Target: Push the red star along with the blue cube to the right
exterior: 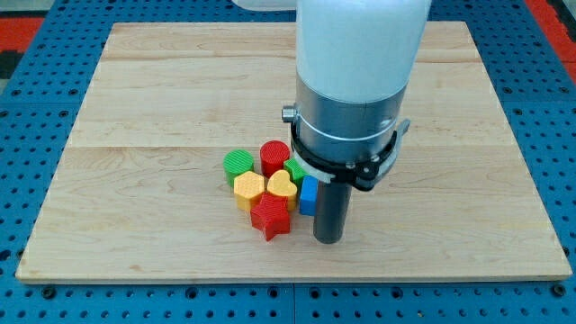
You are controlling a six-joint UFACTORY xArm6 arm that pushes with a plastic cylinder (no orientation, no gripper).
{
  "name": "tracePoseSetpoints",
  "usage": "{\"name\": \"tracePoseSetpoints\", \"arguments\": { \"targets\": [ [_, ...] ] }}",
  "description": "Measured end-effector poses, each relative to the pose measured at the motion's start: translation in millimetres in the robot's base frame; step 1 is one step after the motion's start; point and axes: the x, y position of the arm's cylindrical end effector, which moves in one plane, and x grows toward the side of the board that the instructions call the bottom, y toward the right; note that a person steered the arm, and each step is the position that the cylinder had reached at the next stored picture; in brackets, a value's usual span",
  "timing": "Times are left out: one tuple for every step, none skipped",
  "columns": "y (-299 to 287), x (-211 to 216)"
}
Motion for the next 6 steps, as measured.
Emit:
{"name": "tracePoseSetpoints", "arguments": {
  "targets": [
    [-8, 24],
    [-73, 32],
    [-101, 27],
    [-102, -4],
    [-66, -29],
    [-11, -32]
  ]
}}
